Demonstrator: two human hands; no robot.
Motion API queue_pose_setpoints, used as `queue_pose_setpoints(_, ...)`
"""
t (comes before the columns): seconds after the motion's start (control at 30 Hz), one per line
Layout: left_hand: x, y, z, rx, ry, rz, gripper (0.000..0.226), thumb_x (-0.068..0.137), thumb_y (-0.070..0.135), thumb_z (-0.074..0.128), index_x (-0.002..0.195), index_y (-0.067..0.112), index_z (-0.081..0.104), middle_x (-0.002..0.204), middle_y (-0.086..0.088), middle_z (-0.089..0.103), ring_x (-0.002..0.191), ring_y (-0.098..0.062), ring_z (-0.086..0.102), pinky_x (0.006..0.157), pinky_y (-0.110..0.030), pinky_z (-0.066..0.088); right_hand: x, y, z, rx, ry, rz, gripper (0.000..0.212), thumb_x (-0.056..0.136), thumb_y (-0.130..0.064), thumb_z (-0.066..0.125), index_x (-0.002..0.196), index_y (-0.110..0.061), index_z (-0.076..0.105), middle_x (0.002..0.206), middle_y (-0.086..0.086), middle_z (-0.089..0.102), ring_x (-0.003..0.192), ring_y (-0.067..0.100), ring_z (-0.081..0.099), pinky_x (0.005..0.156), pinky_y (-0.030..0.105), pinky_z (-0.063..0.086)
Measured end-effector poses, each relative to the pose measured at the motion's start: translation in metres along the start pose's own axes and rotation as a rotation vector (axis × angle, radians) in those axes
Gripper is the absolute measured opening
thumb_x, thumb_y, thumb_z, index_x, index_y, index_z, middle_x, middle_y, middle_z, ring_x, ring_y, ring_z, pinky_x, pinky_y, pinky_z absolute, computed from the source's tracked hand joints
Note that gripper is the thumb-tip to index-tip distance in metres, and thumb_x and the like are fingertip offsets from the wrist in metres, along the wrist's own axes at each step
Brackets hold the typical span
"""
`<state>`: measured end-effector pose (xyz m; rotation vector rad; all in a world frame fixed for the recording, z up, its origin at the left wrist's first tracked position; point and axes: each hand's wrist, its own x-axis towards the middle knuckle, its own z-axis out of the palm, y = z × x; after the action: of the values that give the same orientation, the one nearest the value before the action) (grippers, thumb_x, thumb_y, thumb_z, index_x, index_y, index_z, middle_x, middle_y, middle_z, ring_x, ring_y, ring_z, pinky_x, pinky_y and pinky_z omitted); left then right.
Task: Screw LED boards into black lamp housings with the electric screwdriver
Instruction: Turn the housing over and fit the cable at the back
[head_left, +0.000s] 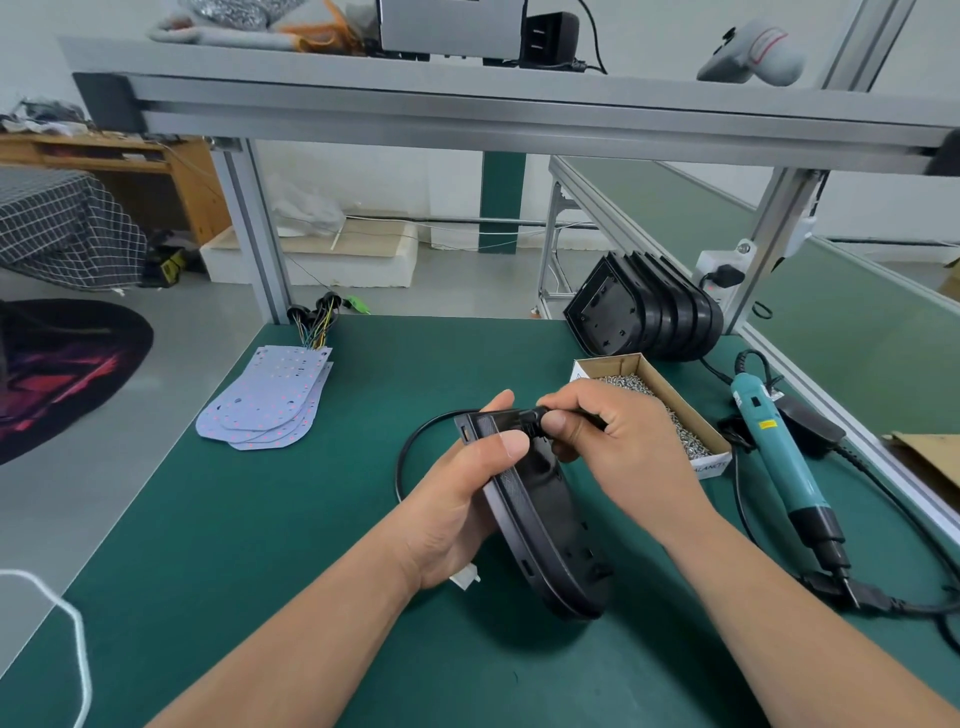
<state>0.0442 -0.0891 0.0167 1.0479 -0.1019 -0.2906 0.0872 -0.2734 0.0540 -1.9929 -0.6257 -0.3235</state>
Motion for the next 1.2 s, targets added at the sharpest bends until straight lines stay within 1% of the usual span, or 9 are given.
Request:
queue_pose_setpoints(0.17,0.001,-0.001,-0.002,0.01,0.018,-0.002,0.096,0.072,0.04,0.081,0.158,0.032,0.039,0.144,-0.006,0.068,0.135,-0.027,0.063,0.104,-0.043,0.056,0.001,-0.002,0.001,-0.037,0.017,-0.022,0.009,0.096,-0.023,0.069,0.094,-0.022,0.078,0.077,-0.006,0.07,0.07,0.016,0.066,0.066,0.033,0.054)
queue_pose_setpoints(0.23,0.001,-0.002,-0.002,0.006,0.01,-0.004,0.094,0.075,0.039,0.08,0.158,0.031,0.038,0.144,-0.007,0.067,0.135,-0.028,0.063,0.105,-0.044,0.055,0.002,-0.002,0.0,0.005,0.004,-0.001,0.009,0.096,-0.019,0.071,0.095,-0.024,0.078,0.077,-0.008,0.072,0.068,0.014,0.068,0.065,0.027,0.054)
queue_pose_setpoints(0.33,0.001,-0.002,-0.003,-0.013,-0.009,-0.006,0.089,0.081,0.037,0.078,0.158,0.03,0.035,0.143,-0.011,0.068,0.133,-0.032,0.065,0.103,-0.044,0.056,0.0,-0.002,-0.004,0.053,-0.06,0.031,0.029,0.097,-0.006,0.073,0.101,-0.036,0.075,0.077,-0.011,0.074,0.069,0.01,0.072,0.07,0.014,0.053)
queue_pose_setpoints(0.47,0.003,-0.004,-0.006,-0.02,-0.008,-0.018,0.092,0.08,0.039,0.08,0.159,0.031,0.034,0.142,-0.011,0.069,0.133,-0.031,0.064,0.103,-0.044,0.056,-0.001,-0.001,-0.009,0.079,-0.104,0.058,0.042,0.097,-0.003,0.072,0.101,-0.045,0.074,0.079,-0.006,0.076,0.071,0.011,0.074,0.074,0.018,0.056)
queue_pose_setpoints(0.6,0.005,-0.005,-0.006,-0.055,-0.035,-0.026,0.093,0.083,0.037,0.077,0.161,0.03,0.028,0.139,-0.021,0.068,0.132,-0.038,0.064,0.101,-0.044,0.058,-0.001,0.0,-0.008,0.228,-0.123,0.138,0.031,0.097,-0.006,0.069,0.102,-0.035,0.077,0.079,0.006,0.076,0.07,0.017,0.073,0.071,0.028,0.061)
queue_pose_setpoints(0.77,0.006,-0.006,-0.006,-0.061,-0.059,-0.023,0.095,0.083,0.038,0.078,0.161,0.031,0.025,0.136,-0.023,0.069,0.129,-0.039,0.066,0.102,-0.045,0.058,-0.004,0.002,-0.005,0.307,-0.115,0.172,0.015,0.093,-0.018,0.066,0.104,-0.022,0.075,0.073,0.003,0.072,0.066,0.015,0.07,0.067,0.022,0.056)
queue_pose_setpoints(0.9,0.006,-0.006,-0.006,-0.07,-0.049,-0.02,0.089,0.083,0.036,0.078,0.158,0.028,0.031,0.132,-0.022,0.071,0.125,-0.036,0.068,0.099,-0.044,0.059,-0.007,0.004,-0.001,0.232,-0.064,0.125,0.017,0.099,-0.006,0.068,0.105,-0.021,0.074,0.07,0.002,0.07,0.065,0.016,0.066,0.07,0.024,0.054)
queue_pose_setpoints(1.03,0.005,-0.005,-0.006,-0.063,-0.041,-0.013,0.088,0.084,0.037,0.077,0.159,0.029,0.031,0.134,-0.015,0.072,0.125,-0.031,0.069,0.095,-0.039,0.06,-0.007,0.002,0.0,0.113,-0.055,0.077,0.022,0.1,-0.002,0.068,0.104,-0.022,0.074,0.071,-0.002,0.071,0.066,0.012,0.068,0.071,0.016,0.051)
queue_pose_setpoints(1.2,0.005,-0.005,-0.006,-0.051,-0.039,-0.007,0.089,0.083,0.038,0.076,0.159,0.029,0.031,0.133,-0.016,0.072,0.124,-0.032,0.07,0.096,-0.04,0.06,-0.008,0.0,-0.002,0.179,-0.047,0.092,0.021,0.099,0.0,0.067,0.102,-0.02,0.074,0.07,0.001,0.07,0.065,0.012,0.066,0.07,0.017,0.052)
